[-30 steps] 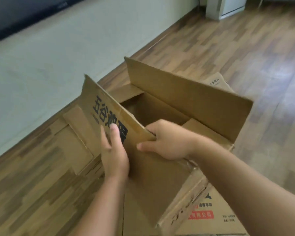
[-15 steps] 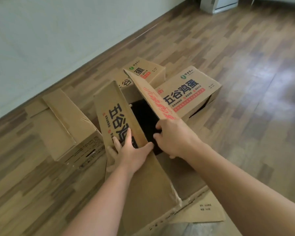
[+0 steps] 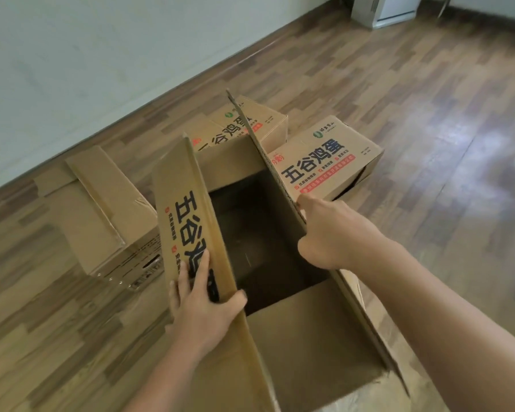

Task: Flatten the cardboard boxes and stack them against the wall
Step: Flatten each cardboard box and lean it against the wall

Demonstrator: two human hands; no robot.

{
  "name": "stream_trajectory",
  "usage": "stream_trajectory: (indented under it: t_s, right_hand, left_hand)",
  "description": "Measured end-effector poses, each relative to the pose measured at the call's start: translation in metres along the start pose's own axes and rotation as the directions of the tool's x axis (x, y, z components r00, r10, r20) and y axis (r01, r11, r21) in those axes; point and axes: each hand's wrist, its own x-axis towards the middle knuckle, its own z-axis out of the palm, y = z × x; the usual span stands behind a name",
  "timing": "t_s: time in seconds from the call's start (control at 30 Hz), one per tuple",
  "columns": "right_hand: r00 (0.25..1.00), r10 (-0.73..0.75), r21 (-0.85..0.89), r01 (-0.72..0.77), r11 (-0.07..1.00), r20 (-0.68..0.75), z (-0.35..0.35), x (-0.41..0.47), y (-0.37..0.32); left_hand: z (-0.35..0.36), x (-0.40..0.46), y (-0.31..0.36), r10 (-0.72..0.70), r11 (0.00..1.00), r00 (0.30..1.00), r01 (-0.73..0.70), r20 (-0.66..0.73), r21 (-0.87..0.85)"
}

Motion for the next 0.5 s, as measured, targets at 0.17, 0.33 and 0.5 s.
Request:
stream_trajectory:
  t_s: [0.17,0.33,0.5]
  right_hand:
    - [0.989,0.031,-0.041,-0.025,0.999,0.142,0.044,0.017,0.007]
    - [0.969,0.238,0.434,-0.243,0.867,0.065,0.103,0.046,0.054]
    - [0.919,0.294,0.666,-0.393,0.633,0.263,0.125,0.070,0.074]
  left_hand:
    - [-0.006,-0.012,-0.013,0.057,0.998,0.997,-0.057,0.053,-0.015]
    - [-0.009,0.034,-0.002,-0.050,0.997,0.982,0.039,-0.182,-0.061]
    - [-0.019,0.074,-0.051,-0.302,0.861,0.948,0.318,0.104,-0.397]
